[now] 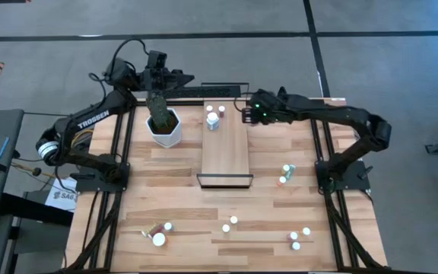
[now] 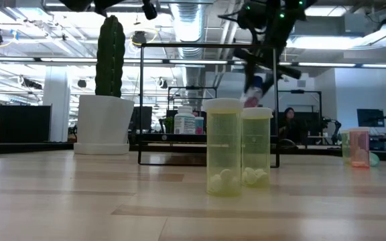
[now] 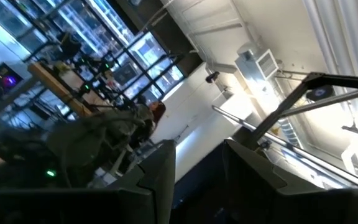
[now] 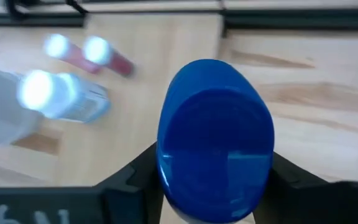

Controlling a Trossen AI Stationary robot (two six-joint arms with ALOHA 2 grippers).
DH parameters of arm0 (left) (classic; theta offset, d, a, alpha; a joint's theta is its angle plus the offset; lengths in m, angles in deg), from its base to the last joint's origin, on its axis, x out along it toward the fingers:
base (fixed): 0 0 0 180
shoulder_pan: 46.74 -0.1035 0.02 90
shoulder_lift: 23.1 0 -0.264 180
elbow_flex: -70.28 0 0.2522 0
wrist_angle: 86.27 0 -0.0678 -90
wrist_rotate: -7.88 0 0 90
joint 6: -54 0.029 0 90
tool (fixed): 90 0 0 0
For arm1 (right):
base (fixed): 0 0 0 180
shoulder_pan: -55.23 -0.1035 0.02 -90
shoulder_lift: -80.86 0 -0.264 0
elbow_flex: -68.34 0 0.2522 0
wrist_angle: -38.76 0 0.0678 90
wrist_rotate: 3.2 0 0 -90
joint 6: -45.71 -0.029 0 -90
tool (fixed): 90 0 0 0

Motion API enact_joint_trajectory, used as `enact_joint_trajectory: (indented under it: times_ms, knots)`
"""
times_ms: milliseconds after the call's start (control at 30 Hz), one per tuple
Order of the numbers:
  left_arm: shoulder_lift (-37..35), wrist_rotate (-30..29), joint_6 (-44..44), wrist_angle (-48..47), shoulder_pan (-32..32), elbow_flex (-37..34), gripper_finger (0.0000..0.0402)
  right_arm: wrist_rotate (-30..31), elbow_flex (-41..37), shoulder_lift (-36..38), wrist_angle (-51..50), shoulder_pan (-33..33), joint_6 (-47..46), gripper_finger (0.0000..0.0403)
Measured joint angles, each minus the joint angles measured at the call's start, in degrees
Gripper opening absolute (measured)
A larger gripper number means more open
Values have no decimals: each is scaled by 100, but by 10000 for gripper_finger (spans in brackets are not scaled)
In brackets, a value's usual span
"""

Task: Pick and place medicine bottles onto shelf by color
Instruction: Put the dark blue pill bottle on the shelf

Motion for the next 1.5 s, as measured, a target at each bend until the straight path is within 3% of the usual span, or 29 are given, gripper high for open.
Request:
enact_joint_trajectory:
  times_ms: [167, 500, 700, 1167, 1500]
  knots:
    - [-31, 27, -233, 289, 289, 0, 120, -8, 476, -591, -65, -31, 377, 221]
    - [-522, 3, -479, 683, 626, 0, 120, -154, 1354, -1693, -420, 200, 1346, 192]
    - [-897, -177, -258, 622, 754, 0, 120, -558, 1717, -2121, -401, 441, 1870, 206]
    - [-1117, -284, -167, 582, 785, 0, 120, -724, 2127, -2693, -286, 663, 2521, 206]
    - [-1117, -288, -101, 583, 785, 0, 120, -722, 2148, -2708, 22, 808, 2902, 219]
